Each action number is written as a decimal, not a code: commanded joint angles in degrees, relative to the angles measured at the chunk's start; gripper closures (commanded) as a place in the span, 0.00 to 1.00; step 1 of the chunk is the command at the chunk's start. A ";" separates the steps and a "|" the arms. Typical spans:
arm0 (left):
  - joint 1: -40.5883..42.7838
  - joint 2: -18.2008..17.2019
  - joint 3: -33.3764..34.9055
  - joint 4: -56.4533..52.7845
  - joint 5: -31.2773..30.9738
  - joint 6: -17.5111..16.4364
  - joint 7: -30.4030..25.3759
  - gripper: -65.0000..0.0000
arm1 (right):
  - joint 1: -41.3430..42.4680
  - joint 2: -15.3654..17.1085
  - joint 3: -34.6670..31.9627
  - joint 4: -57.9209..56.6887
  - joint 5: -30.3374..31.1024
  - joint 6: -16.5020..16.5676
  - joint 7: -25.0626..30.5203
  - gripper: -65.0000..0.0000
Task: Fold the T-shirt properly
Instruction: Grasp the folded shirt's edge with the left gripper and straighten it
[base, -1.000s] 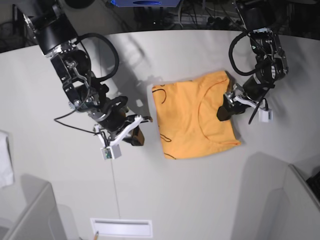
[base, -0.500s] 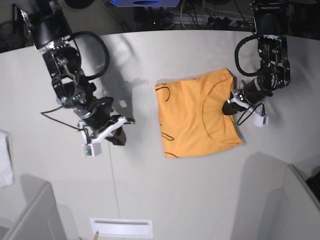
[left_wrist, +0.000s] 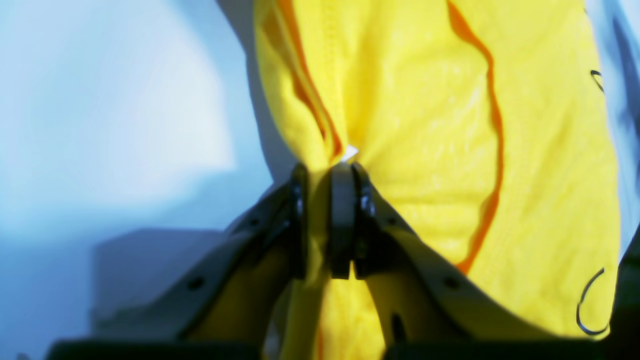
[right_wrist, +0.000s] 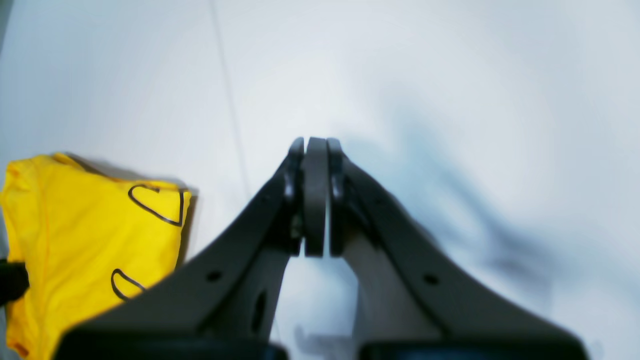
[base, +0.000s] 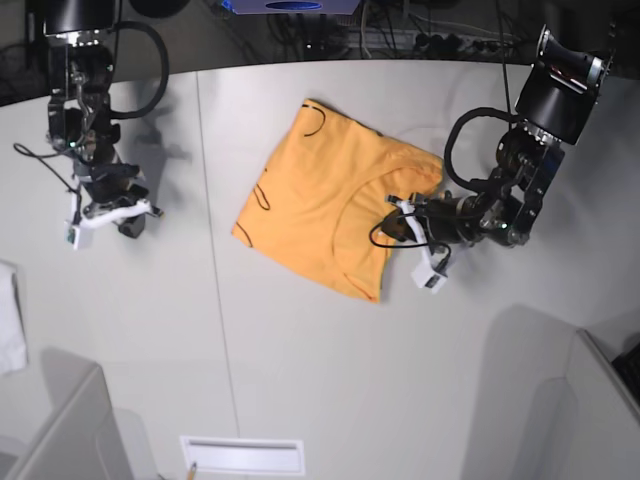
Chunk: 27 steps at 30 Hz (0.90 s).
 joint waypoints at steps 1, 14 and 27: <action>-3.03 -0.53 2.35 -0.26 0.29 -0.26 0.43 1.00 | -0.15 0.84 1.72 1.18 0.11 0.51 1.42 1.00; -22.01 2.37 31.10 -6.41 8.38 -10.28 -0.01 1.00 | -8.67 -4.34 15.26 2.41 0.19 0.59 1.60 1.00; -21.22 11.77 30.83 -6.68 35.98 -23.51 0.08 1.00 | -11.40 -7.07 16.49 2.77 0.11 0.59 1.69 1.00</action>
